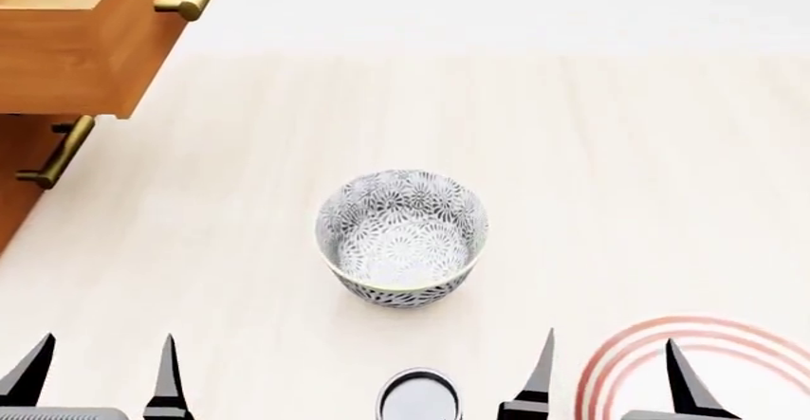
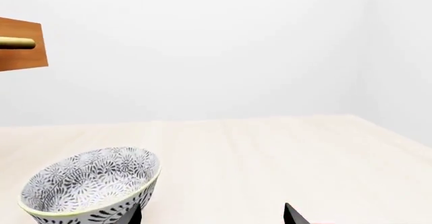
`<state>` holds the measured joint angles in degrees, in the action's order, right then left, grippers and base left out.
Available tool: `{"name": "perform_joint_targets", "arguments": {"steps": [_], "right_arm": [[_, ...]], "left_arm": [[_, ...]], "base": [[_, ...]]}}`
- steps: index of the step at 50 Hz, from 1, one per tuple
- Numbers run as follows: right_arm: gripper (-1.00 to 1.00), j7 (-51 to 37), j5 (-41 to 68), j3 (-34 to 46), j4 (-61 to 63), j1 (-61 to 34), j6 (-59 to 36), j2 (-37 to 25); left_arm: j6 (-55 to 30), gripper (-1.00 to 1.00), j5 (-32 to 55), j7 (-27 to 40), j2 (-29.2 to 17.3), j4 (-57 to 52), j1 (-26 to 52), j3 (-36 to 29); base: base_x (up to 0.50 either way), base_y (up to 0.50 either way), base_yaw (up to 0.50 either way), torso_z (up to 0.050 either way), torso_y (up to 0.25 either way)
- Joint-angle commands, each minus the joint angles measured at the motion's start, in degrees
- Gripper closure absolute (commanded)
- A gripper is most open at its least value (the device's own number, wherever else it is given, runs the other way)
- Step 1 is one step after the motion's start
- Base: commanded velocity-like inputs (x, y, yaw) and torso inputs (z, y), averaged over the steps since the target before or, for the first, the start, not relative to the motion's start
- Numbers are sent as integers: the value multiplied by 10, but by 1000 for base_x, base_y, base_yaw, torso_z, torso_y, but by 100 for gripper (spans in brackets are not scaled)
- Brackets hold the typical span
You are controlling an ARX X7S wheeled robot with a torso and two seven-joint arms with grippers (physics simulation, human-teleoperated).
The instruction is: Put the bowl on the plate.
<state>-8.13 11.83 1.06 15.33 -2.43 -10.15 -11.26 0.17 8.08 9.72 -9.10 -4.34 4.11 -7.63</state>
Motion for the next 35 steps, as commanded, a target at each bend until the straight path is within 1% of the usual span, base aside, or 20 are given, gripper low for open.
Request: {"name": "perform_joint_targets", "arguments": {"steps": [1, 25, 35], "right_arm": [[-100, -6, 7, 3, 7, 3, -3, -6], [-100, -20, 16, 8, 7, 1, -14, -12], [-100, -24, 28, 11, 23, -6, -53, -19]], "left_arm": [[2, -100, 4, 4, -4, 0, -1, -5], [0, -100, 9, 14, -12, -4, -1, -11], [-2, -100, 12, 18, -16, -7, -1, -13]], "base": [[227, -4, 0, 0, 0], [227, 0, 0, 0, 0], [26, 0, 0, 0, 0]]}}
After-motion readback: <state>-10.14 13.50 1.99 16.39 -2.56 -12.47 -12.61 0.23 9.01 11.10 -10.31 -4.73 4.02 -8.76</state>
